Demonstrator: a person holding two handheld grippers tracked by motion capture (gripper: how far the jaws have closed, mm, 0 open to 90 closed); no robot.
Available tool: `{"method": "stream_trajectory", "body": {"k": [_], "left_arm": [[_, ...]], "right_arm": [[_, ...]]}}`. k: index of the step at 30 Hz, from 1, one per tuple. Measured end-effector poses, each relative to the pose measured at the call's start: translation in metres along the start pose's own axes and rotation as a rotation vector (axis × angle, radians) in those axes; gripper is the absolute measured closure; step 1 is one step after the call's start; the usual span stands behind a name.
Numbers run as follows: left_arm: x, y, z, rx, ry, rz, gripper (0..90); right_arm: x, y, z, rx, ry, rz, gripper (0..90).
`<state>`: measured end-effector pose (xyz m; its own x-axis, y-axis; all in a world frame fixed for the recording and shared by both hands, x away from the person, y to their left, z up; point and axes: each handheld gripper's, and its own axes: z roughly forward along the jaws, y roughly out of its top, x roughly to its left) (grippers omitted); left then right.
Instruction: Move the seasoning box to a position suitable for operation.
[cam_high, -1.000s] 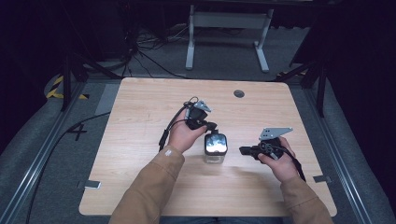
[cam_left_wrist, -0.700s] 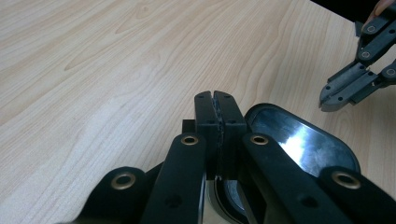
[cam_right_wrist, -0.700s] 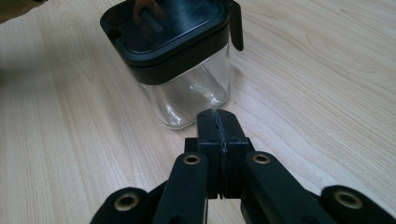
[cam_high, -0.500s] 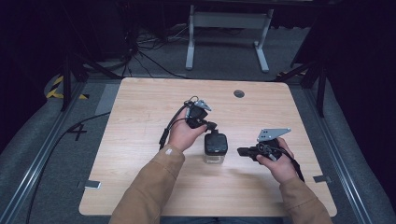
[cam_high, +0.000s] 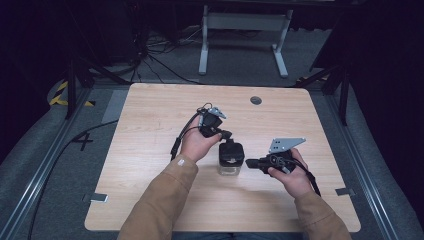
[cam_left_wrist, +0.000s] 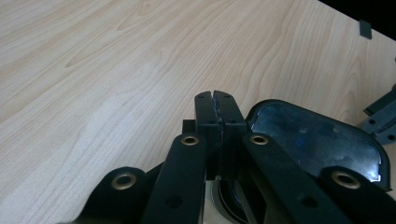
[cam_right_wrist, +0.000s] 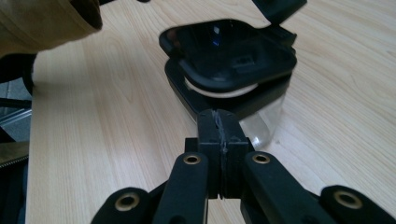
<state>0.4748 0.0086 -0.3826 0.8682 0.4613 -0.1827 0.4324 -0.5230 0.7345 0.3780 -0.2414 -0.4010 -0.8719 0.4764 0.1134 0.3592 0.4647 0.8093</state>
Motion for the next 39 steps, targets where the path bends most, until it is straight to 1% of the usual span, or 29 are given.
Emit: {"method": "stream_trajectory", "body": {"k": [2,3,4,5,6,8,10,11,12,13,14,15,16,17,19,20,22,23,25,26,28,29,30,31,32,33,35,38,39], "left_arm": [[0.000,0.000,-0.002,0.009,0.009,-0.004,89.9],[-0.001,-0.001,-0.004,-0.014,0.025,-0.017,89.1],[-0.001,-0.002,-0.009,-0.027,0.047,-0.027,82.1],[-0.002,-0.004,-0.012,-0.056,0.058,-0.036,77.3],[-0.004,-0.005,-0.018,-0.076,0.075,-0.037,77.6],[-0.007,-0.007,-0.030,-0.081,0.096,-0.016,79.3],[-0.014,-0.013,-0.044,-0.119,0.097,-0.013,80.6],[-0.018,-0.016,-0.051,-0.136,0.090,-0.001,81.8],[-0.021,-0.018,-0.056,-0.151,0.081,-0.009,82.9],[-0.026,-0.024,-0.064,-0.183,0.080,0.000,83.5],[-0.038,-0.036,-0.077,-0.220,0.095,-0.020,83.8],[-0.038,-0.036,-0.077,-0.220,0.095,-0.020,84.6],[-0.043,-0.042,-0.080,-0.230,0.092,-0.012,84.6],[-0.050,-0.050,-0.083,-0.238,0.096,-0.017,85.3],[-0.053,-0.054,-0.084,-0.242,0.088,-0.017,86.7],[-0.057,-0.059,-0.085,-0.237,0.069,-0.013,86.7],[-0.065,-0.069,-0.081,-0.238,0.046,-0.008,87.2],[-0.068,-0.073,-0.078,-0.231,0.038,-0.023,87.2],[-0.071,-0.078,-0.071,-0.226,0.053,-0.015,86.0],[-0.073,-0.080,-0.063,-0.226,0.048,-0.024,86.1],[-0.073,-0.080,-0.052,-0.227,0.037,-0.022,85.6],[-0.074,-0.080,-0.048,-0.225,0.033,-0.015,85.6],[-0.077,-0.078,-0.038,-0.228,0.030,0.001,85.3],[-0.077,-0.078,-0.038,-0.228,0.030,0.001,84.7],[-0.080,-0.075,-0.026,-0.232,0.032,0.012,84.6],[-0.081,-0.074,-0.023,-0.227,0.034,0.011,84.6],[-0.081,-0.072,-0.020,-0.228,0.042,0.019,84.6],[-0.082,-0.070,-0.014,-0.210,0.117,0.032,84.6],[-0.082,-0.070,-0.013,-0.204,0.118,0.029,84.4]], "right_arm": [[0.001,0.002,0.002,-0.003,0.011,-0.002,90.0],[0.002,0.003,0.003,-0.006,0.015,-0.003,90.0],[0.002,0.003,0.004,-0.001,0.016,-0.007,90.0],[0.003,0.004,0.005,-0.001,0.018,-0.010,90.0],[0.003,0.004,0.005,-0.003,0.018,-0.013,90.0],[0.003,0.005,0.006,-0.009,0.017,-0.015,90.0],[0.004,0.007,0.006,-0.020,0.010,-0.026,90.0],[0.004,0.008,0.006,-0.022,0.007,-0.025,90.0],[0.005,0.009,0.006,-0.028,0.005,-0.027,90.0],[0.005,0.009,0.005,-0.030,0.003,-0.027,90.0],[0.006,0.011,0.005,-0.035,-0.003,-0.028,90.0],[0.006,0.011,0.005,-0.035,-0.003,-0.028,90.0],[0.006,0.014,0.003,-0.053,-0.017,-0.025,90.0],[0.006,0.015,0.002,-0.057,-0.022,-0.023,90.0],[0.006,0.016,0.002,-0.063,-0.030,-0.022,90.0],[0.006,0.017,0.001,-0.068,-0.031,-0.024,90.0],[0.006,0.018,0.001,-0.073,-0.032,-0.020,90.0],[0.006,0.019,0.001,-0.079,-0.036,-0.019,90.0],[0.006,0.021,0.000,-0.085,-0.035,-0.018,90.0],[0.007,0.021,0.000,-0.089,-0.034,-0.015,90.0],[0.008,0.023,0.000,-0.093,-0.036,-0.016,90.0],[0.008,0.023,0.001,-0.098,-0.037,-0.017,90.0],[0.008,0.023,0.001,-0.100,-0.038,-0.016,90.0],[0.008,0.023,0.001,-0.100,-0.038,-0.016,90.0],[0.007,0.024,0.000,-0.105,-0.040,-0.014,90.0],[0.007,0.024,0.000,-0.106,-0.042,-0.010,90.0],[0.007,0.024,0.000,-0.109,-0.042,-0.008,90.0],[0.008,0.025,-0.002,-0.114,-0.045,-0.010,90.0],[0.007,0.025,-0.002,-0.114,-0.046,-0.012,90.0]]}}
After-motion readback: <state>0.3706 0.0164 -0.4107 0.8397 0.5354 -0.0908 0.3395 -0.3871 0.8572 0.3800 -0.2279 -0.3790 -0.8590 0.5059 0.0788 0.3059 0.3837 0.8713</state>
